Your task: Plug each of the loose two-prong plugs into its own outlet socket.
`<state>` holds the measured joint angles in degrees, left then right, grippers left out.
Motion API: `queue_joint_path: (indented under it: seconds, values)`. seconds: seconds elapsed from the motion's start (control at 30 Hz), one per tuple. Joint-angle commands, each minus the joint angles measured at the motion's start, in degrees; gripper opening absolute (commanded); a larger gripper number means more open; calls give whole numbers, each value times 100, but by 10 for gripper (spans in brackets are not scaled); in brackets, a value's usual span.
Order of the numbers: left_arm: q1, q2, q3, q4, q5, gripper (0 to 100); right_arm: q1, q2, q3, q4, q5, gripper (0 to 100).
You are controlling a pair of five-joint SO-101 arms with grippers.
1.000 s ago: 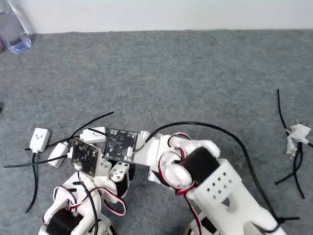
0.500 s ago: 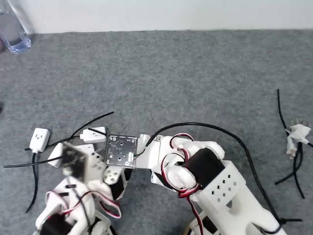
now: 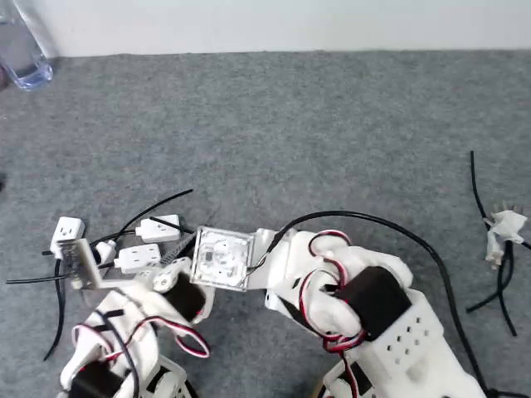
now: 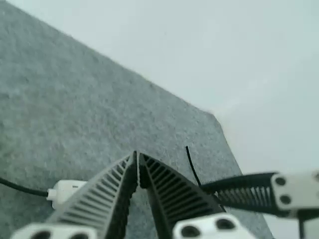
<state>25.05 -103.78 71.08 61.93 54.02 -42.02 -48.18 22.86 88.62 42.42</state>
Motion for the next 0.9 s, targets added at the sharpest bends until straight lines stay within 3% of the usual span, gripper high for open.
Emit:
queue_joint_path:
  seconds: [0.0, 0.07, 0.23, 0.87]
  values:
    - [211, -62, 84, -176, 149, 14, 189, -110, 97, -338, 18, 8]
    - [308, -62, 145, -220, 202, 14, 163, -75, 220, -497, 9, 8]
    - [343, -62, 145, -299, 1380, 13, 180, -66, 325, -708, 18, 8]
    - [976, -62, 127, -290, 1398, 13, -13, -57, 519, -857, 273, 8]
